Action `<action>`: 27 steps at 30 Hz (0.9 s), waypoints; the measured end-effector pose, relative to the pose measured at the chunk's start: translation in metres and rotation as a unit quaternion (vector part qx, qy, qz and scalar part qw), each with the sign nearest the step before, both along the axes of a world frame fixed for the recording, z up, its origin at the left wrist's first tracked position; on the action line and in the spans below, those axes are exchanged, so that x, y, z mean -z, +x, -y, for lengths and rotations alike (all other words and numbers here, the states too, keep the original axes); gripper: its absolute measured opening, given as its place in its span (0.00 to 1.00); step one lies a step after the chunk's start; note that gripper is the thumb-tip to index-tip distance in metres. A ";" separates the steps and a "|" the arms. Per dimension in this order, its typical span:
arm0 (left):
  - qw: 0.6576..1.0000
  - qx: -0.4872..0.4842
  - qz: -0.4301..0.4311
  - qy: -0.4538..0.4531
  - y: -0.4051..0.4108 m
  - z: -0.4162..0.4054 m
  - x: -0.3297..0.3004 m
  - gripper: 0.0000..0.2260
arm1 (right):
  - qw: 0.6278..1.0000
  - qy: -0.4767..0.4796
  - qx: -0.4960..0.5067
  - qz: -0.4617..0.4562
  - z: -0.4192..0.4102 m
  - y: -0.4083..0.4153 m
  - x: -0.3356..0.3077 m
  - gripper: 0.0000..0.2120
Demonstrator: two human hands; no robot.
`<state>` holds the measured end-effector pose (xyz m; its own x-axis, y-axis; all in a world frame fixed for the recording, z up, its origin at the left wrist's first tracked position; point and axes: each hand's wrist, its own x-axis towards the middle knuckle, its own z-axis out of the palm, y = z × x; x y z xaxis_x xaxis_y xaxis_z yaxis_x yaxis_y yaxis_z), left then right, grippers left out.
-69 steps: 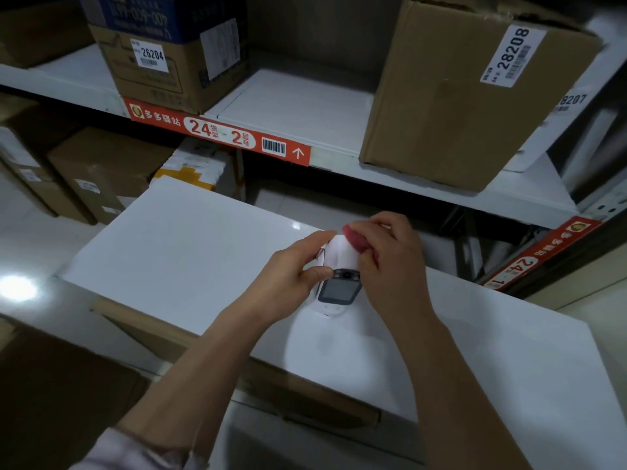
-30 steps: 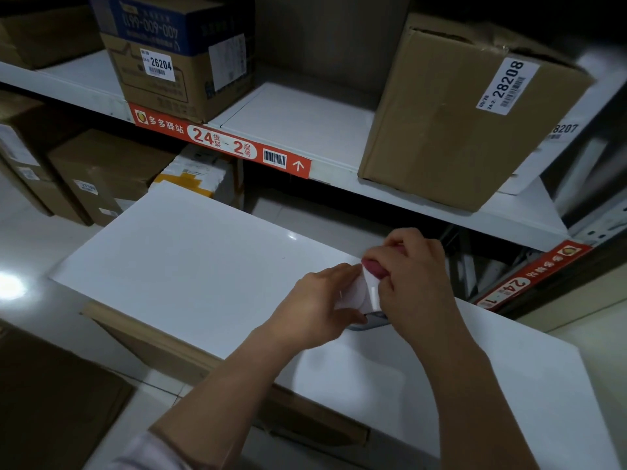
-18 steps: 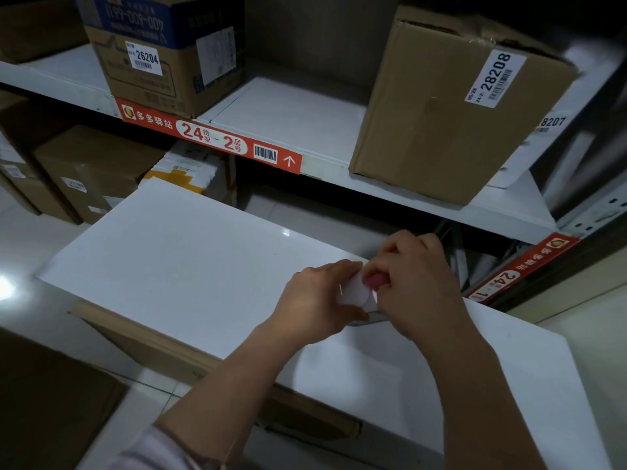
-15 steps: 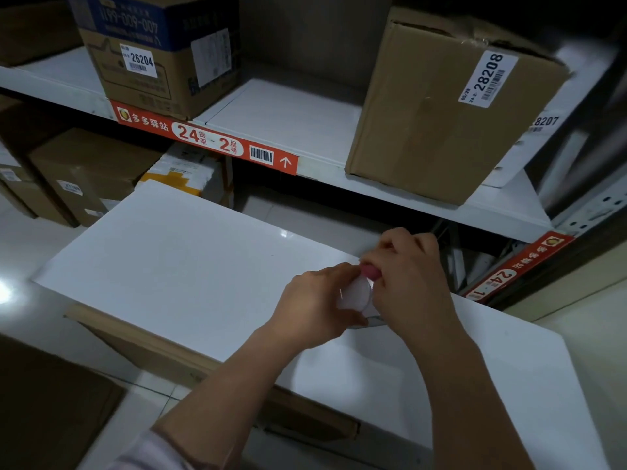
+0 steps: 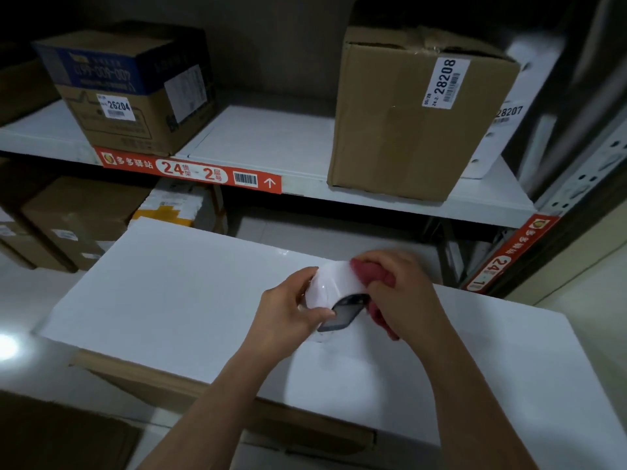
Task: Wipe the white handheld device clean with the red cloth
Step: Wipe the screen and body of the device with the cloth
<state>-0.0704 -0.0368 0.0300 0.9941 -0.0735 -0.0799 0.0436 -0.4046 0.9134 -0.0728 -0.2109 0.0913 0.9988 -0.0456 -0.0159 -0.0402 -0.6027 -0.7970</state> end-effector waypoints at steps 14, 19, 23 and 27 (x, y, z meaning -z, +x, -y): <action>0.986 0.019 -0.065 -0.149 -0.006 0.011 0.015 0.26 | 0.993 0.088 0.056 -0.053 0.001 -0.009 -0.002 0.19; 0.994 0.095 -0.051 -0.003 -0.002 -0.010 -0.004 0.28 | 0.997 0.060 0.029 -0.041 -0.003 -0.009 -0.003 0.14; 0.990 0.070 -0.116 -0.035 -0.008 -0.021 -0.037 0.38 | 0.998 0.040 -0.034 -0.022 -0.014 -0.012 -0.003 0.15; 0.988 0.027 -0.138 -0.064 -0.020 -0.018 -0.048 0.25 | 0.991 0.013 -0.131 -0.032 -0.026 -0.015 0.003 0.19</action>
<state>-0.0900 -0.0187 0.0781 0.9304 -0.1532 -0.3331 0.2786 -0.2956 0.9138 -0.0878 -0.1852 0.0882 0.9731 0.2170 -0.0773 0.0646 -0.5791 -0.8127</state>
